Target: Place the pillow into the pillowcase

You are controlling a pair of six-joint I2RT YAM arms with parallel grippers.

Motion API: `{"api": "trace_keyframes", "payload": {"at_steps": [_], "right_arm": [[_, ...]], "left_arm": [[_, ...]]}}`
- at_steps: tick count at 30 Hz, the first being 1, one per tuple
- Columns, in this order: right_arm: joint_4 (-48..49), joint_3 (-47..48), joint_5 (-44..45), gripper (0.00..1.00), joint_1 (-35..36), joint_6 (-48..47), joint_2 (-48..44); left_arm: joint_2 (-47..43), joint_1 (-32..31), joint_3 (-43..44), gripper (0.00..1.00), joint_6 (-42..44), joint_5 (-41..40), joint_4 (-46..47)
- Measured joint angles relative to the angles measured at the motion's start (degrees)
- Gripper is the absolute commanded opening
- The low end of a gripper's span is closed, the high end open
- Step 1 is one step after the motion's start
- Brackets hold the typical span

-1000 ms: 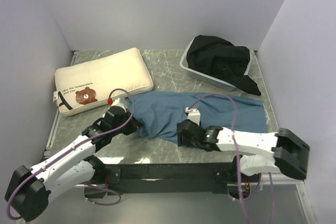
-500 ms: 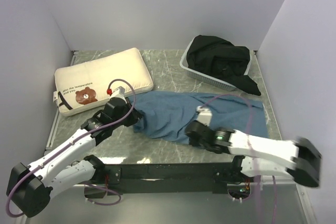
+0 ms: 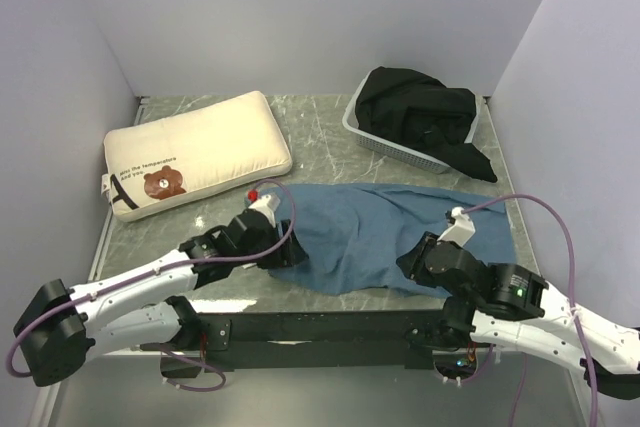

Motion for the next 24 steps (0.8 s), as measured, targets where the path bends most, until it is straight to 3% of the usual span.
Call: {"api": "trace_keyframes", "payload": {"at_steps": [5, 8, 12, 16, 20, 24], "right_arm": [[1.25, 4.37, 0.50, 0.49, 0.00, -2.80, 5.31], [6.82, 4.85, -0.68, 0.50, 0.22, -6.40, 13.75], [17.75, 5.46, -3.21, 0.54, 2.71, -11.28, 27.87], [25.44, 10.47, -4.76, 0.58, 7.52, -15.58, 43.12], [30.05, 21.59, -5.07, 0.62, 11.45, -19.19, 55.39], [32.06, 32.15, -4.83, 0.65, 13.51, -21.35, 65.44]], "left_arm": [[-5.99, -1.25, -1.92, 0.92, -2.45, -3.96, -3.21], [-10.25, -1.16, -0.37, 0.93, -4.37, -9.73, -6.51], [-9.60, 1.01, 5.01, 0.93, -5.92, -16.04, -10.73], [-7.74, 11.39, 8.33, 0.89, -6.21, -17.88, -11.32], [-5.99, 22.10, 8.26, 0.88, -5.95, -16.02, -10.21], [-3.17, 25.16, 6.84, 0.85, -5.99, -13.64, -7.39]]}}
